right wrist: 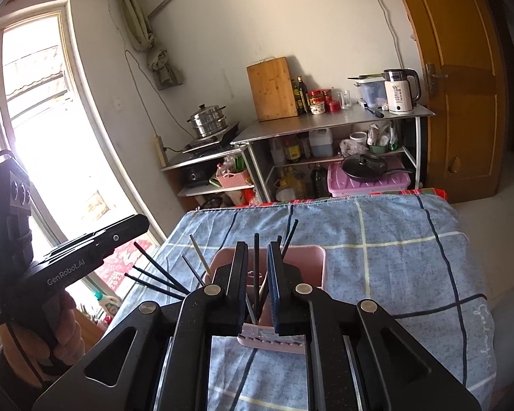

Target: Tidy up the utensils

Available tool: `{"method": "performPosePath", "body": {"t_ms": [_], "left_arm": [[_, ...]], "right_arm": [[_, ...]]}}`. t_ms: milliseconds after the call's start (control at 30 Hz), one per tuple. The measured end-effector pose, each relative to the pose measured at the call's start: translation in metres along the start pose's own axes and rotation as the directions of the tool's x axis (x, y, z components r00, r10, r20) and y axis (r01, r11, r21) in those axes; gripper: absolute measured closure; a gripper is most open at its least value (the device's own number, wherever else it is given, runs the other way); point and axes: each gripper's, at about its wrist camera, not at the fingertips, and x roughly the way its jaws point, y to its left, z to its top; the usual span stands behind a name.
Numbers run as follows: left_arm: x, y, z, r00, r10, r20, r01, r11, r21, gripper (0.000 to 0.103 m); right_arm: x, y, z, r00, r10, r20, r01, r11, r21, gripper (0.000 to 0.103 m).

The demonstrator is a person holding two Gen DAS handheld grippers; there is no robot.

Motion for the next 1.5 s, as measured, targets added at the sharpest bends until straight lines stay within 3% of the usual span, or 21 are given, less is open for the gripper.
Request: {"method": "performPosePath", "body": {"t_ms": [233, 600, 900, 1500], "left_arm": [[-0.036, -0.002, -0.021, 0.999, 0.002, 0.039, -0.002, 1.000, -0.007, 0.089], [-0.084, -0.017, -0.082, 0.998, 0.002, 0.064, -0.001, 1.000, -0.020, 0.089], [-0.103, -0.033, -0.144, 0.998, 0.022, 0.051, -0.022, 1.000, -0.001, 0.088], [-0.128, -0.050, -0.226, 0.999, 0.020, 0.037, -0.019, 1.000, -0.003, 0.088]], "right_arm": [[-0.023, 0.002, -0.018, 1.000, -0.005, 0.012, 0.005, 1.000, -0.018, 0.091], [-0.066, 0.013, -0.068, 0.999, -0.024, 0.029, 0.025, 0.998, -0.060, 0.084], [-0.092, 0.026, -0.116, 0.998, -0.052, 0.024, 0.055, 0.993, -0.101, 0.084], [-0.111, 0.037, -0.193, 0.991, -0.129, 0.024, 0.131, 0.981, -0.140, 0.082]]}}
